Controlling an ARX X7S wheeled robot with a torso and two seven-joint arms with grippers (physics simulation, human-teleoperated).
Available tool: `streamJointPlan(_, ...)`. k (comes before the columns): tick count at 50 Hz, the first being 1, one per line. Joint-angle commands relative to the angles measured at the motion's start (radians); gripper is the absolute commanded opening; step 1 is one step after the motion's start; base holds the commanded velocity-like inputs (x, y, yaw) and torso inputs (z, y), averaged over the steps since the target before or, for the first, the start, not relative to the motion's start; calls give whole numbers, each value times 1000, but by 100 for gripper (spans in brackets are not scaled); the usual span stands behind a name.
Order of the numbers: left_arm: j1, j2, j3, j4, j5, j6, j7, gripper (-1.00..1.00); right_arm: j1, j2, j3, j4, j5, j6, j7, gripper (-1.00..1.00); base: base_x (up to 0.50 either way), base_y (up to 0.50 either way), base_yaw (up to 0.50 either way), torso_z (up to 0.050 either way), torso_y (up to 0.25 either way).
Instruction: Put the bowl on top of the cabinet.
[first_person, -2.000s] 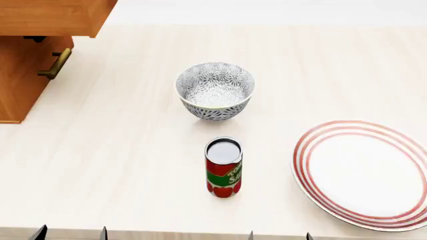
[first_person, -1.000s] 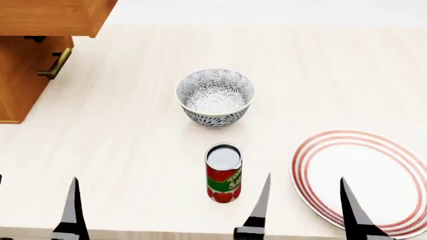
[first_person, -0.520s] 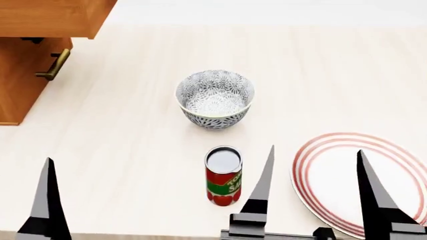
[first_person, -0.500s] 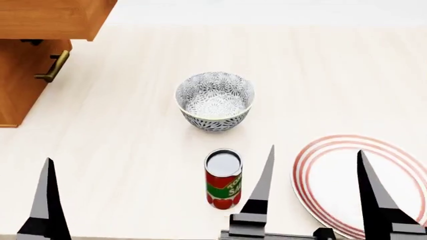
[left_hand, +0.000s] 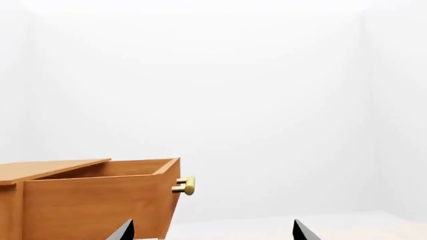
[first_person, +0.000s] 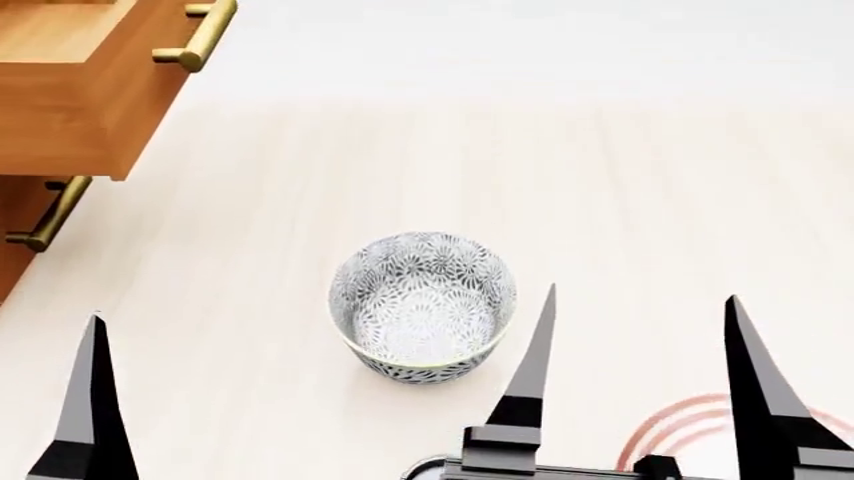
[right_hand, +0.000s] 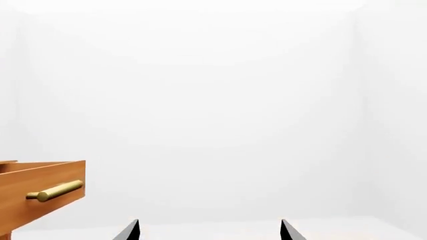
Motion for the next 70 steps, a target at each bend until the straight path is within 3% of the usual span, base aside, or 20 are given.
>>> streamJointPlan(1,-1,-10,6,5,-12,-4,-12,100,1,9,2,-5,12,3,12,100,500,0,0,0,0)
streamJointPlan(17,-3,-23,7,11,-39,-8,-29,100,3,19,7,-11,24,11,34,100,500,0,0,0,1)
streamJointPlan(30,-8,-36,8,18,-59,-14,-50,100,-5,23,17,-6,26,2,61,100,0,18,0,0,0)
streamJointPlan(70,-14,-77,24,7,-93,1,-99,100,7,58,-18,-12,22,17,90,100,0,500,0,0,0)
